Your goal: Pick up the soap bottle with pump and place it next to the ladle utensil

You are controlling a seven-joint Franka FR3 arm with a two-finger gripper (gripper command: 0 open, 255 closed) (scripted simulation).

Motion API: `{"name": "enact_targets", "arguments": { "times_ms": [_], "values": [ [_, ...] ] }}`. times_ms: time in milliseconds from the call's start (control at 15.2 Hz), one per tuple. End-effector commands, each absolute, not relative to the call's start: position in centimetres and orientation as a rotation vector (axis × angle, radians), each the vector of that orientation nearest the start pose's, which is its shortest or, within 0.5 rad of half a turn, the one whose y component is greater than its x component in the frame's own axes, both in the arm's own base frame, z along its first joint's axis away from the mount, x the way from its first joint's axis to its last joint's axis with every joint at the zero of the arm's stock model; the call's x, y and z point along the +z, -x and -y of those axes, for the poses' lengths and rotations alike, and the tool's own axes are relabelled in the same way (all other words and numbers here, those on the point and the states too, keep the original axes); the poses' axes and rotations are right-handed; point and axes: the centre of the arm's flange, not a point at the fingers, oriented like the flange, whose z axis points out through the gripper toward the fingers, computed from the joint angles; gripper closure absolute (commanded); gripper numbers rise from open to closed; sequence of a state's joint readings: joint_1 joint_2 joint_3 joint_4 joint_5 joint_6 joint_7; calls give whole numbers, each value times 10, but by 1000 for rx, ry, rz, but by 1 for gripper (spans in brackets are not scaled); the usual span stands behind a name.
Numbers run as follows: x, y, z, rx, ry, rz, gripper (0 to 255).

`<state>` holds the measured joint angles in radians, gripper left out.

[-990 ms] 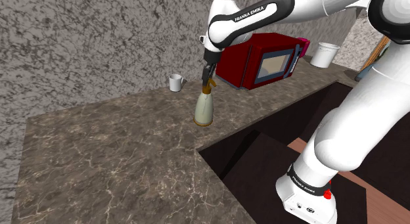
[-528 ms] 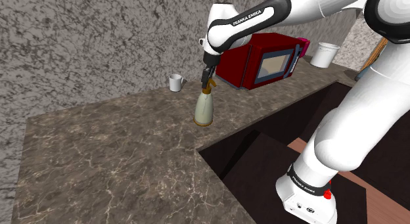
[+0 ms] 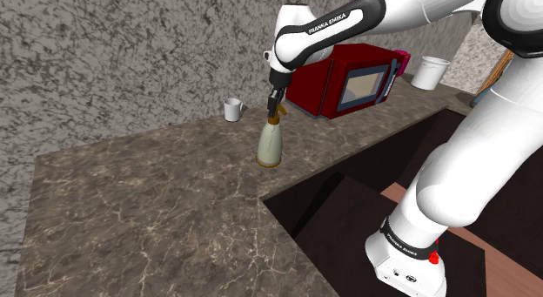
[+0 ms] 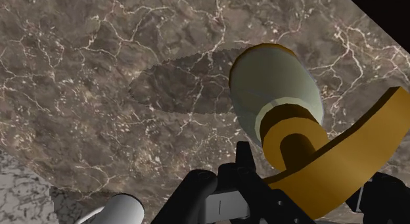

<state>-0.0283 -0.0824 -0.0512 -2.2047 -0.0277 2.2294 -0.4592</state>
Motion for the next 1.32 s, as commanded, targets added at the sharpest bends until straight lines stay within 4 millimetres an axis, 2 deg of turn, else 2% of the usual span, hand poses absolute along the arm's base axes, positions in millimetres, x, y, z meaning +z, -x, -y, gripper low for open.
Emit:
{"name": "enact_targets", "arguments": {
  "times_ms": [0, 198, 1254],
  "values": [
    [427, -524, 43, -156, 3122, 625, 255],
    [426, -524, 43, -156, 3122, 625, 255],
    [511, -524, 43, -156, 3122, 625, 255]
  ]
}}
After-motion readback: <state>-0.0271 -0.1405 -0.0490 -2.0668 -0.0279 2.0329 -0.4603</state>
